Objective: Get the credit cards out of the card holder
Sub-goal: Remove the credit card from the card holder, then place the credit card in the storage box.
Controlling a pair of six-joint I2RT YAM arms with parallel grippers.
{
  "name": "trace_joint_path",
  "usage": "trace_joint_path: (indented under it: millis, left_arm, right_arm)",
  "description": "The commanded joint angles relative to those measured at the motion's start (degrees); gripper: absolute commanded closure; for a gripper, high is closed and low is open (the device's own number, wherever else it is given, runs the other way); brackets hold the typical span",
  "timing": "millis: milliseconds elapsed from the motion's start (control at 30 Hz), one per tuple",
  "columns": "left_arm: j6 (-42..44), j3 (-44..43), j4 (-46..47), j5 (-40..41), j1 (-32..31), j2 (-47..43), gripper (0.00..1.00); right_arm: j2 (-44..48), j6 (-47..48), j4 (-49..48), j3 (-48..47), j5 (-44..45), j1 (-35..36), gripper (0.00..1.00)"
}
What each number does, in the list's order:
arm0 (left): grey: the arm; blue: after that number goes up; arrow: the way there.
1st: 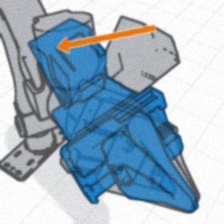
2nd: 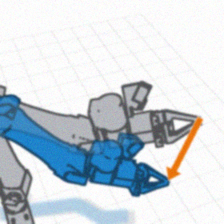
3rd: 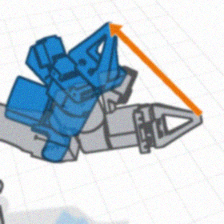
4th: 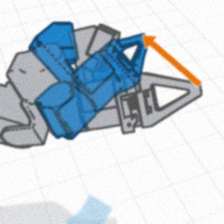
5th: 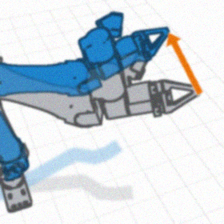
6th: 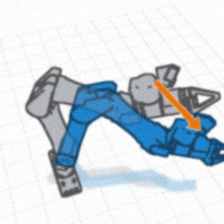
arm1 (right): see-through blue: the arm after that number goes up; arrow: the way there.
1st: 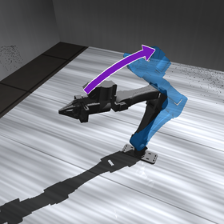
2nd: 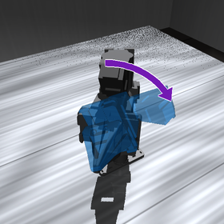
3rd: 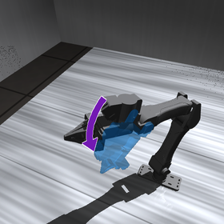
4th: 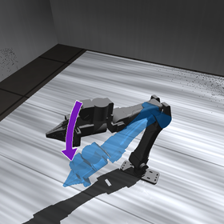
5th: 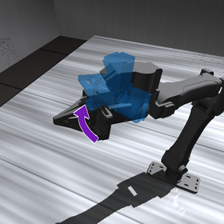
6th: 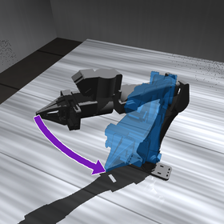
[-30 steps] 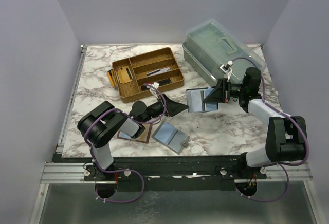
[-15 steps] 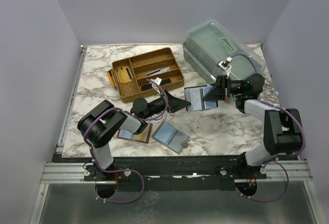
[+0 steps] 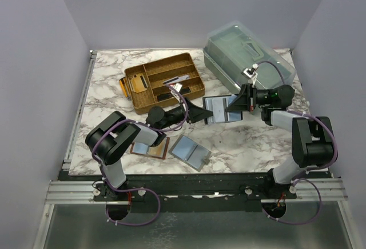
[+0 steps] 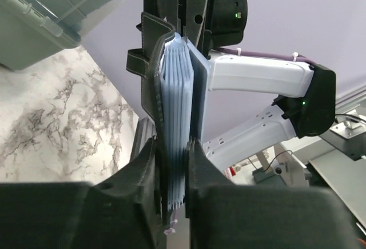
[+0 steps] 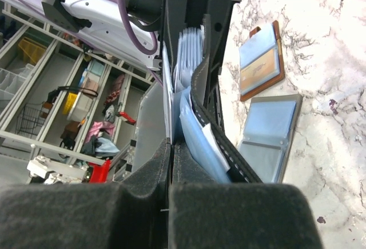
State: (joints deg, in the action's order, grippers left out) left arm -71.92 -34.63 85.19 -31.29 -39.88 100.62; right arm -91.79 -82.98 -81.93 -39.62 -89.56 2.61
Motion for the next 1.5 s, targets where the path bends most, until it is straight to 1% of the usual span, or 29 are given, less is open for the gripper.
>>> trace_joint_path:
  millis: [0,33,100,133,233,267,300,333,467,533,833,967,1100,1267,1300,1333,1400,1467]
  left_arm:
    - [-0.50,-0.88,9.78,-2.08,-0.50,-1.83,1.00]
    - [-0.15,-0.33,9.82,-1.61,-0.54,-2.16,1.00]
    - [0.74,0.75,9.80,-1.45,-0.36,-2.95,1.00]
    - [0.87,1.31,9.82,-1.46,-0.21,-3.57,1.00]
    - [0.99,2.95,9.81,-1.49,0.68,-5.44,1.00]
    - [0.97,3.56,9.80,-1.49,1.13,-6.09,1.00]
    - [0.92,4.22,9.82,-1.54,1.54,-7.03,1.00]
    - [0.80,4.73,9.80,-1.62,1.87,-7.65,1.00]
    - [0.30,6.24,9.81,-2.08,3.14,-9.83,1.00]
    - [0.23,6.92,9.82,-2.12,3.60,-10.95,1.00]
    - [-0.14,9.97,9.80,-2.81,6.29,-14.20,1.00]
    - [-0.28,12.03,9.78,-2.97,8.26,-15.71,1.00]
    - [-0.33,14.52,9.73,-3.08,10.33,-16.81,1.00]
    - [-0.58,17.04,9.73,-3.62,13.23,-17.80,1.00]
    - [-0.70,17.42,9.73,-3.84,14.04,-18.09,1.00]
    - [-0.94,17.74,9.69,-4.09,15.15,-18.57,1.00]
    - [-1.71,18.06,9.27,-4.87,17.77,-19.92,1.00]
    - [-2.24,17.98,7.37,-5.80,20.82,-21.92,1.00]
  right_arm:
    - [2.73,10.15,9.55,0.38,-5.28,0.15,1.00]
    - [3.49,13.24,13.77,0.21,-5.14,0.15,1.00]
    - [5.42,22.86,25.68,-0.81,-4.57,0.19,1.00]
    - [6.59,29.34,37.74,-1.84,-3.98,0.18,1.00]
    - [8.99,57.81,74.28,-8.86,0.05,0.16,1.00]
    - [8.86,64.08,81.79,-10.98,0.36,0.17,1.00]
    - [8.56,66.12,83.92,-12.08,-0.53,0.08,1.00]
    - [8.34,65.67,83.08,-12.19,-1.39,0.03,1.00]
    - [8.95,58.74,73.08,-9.32,-1.24,0.02,1.00]
    - [9.35,56.26,70.20,-8.18,-0.99,-0.06,1.00]
    - [10.34,57.05,70.34,-7.98,-1.59,-0.98,1.00]
    - [12.01,60.40,72.35,-8.69,-3.16,-1.28,1.00]
    - [14.86,67.27,78.56,-10.40,-3.49,-1.37,1.00]
    - [17.19,78.00,90.83,-14.51,-4.21,-1.38,1.00]
    - [17.37,80.91,94.18,-15.90,-3.66,-1.46,1.00]
    - [17.33,84.76,99.90,-17.74,-2.86,-1.51,1.00]
    - [16.56,93.72,109.76,-22.00,0.53,-1.55,1.00]
    - [15.29,100.84,117.23,-26.07,4.63,-1.53,1.00]
